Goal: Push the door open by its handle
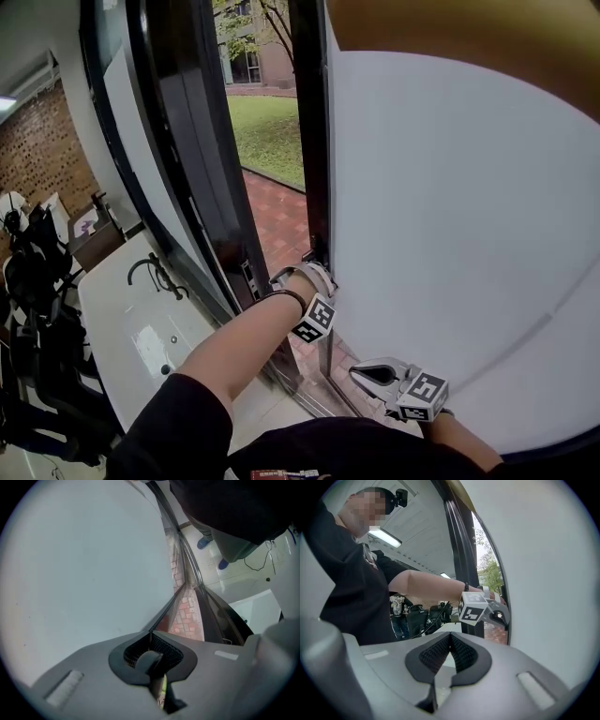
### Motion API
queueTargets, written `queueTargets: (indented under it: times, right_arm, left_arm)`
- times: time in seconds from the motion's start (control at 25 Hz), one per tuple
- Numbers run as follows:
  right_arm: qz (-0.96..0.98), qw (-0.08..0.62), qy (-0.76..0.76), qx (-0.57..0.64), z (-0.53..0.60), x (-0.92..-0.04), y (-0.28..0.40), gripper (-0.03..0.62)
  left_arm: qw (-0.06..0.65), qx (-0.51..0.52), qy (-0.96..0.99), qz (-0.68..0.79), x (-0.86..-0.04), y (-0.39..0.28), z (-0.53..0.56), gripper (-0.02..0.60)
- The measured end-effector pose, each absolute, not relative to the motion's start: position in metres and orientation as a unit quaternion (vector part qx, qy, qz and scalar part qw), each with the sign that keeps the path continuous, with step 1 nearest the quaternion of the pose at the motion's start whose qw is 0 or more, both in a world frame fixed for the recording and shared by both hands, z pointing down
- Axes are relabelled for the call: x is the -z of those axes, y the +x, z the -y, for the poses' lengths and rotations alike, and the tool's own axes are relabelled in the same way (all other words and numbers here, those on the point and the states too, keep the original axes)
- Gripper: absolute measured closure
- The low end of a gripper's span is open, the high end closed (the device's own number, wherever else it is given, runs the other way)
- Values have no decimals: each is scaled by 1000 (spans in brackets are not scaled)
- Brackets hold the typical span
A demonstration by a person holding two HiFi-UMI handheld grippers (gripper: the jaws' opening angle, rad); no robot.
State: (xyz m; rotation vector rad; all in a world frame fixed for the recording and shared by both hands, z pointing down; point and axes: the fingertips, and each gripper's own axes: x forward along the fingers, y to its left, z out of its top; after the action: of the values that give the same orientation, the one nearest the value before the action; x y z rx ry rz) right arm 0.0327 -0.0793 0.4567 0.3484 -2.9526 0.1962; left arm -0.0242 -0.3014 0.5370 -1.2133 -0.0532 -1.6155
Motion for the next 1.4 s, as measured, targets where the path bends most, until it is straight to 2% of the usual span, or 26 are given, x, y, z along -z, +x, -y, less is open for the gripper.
queueTargets:
  times: [0.36,0.56,0.64,0.72,0.84,0.92,1.08,1.24,1.4]
  right_arm:
    - [973,92,201,-67,159,-480,65,594]
    - [958,90,265,-69,215,-483,92,594]
    - [952,93,284,-68,275,-491,110,594]
    - [948,105,294,-68,380,-515,108,594]
    - [941,116,310,-70,499,-563,55,594]
    - [937,111,321,-79,482,-576,49,594]
    - [935,105,330,-79,403,-586,128,594]
    - [933,108,339,-56,446,-608,159,594]
    - [929,105,343,-88,453,-646,184,594]
  left_arm:
    - [587,624,-515,32,-540,56,382,579]
    - [626,570,-531,44,-540,128,414,580]
    - [635,544,-547,42,-539,164,467,580]
    - [639,518,-567,40,-552,180,567,580]
    - [649,486,-582,54,-587,152,678,580]
    - [658,471,-584,70,-595,156,652,580]
    - [657,433,-608,105,-584,250,540,581]
    - [662,382,-631,130,-579,293,542,581]
    - [655,344,-653,160,-598,325,527,581]
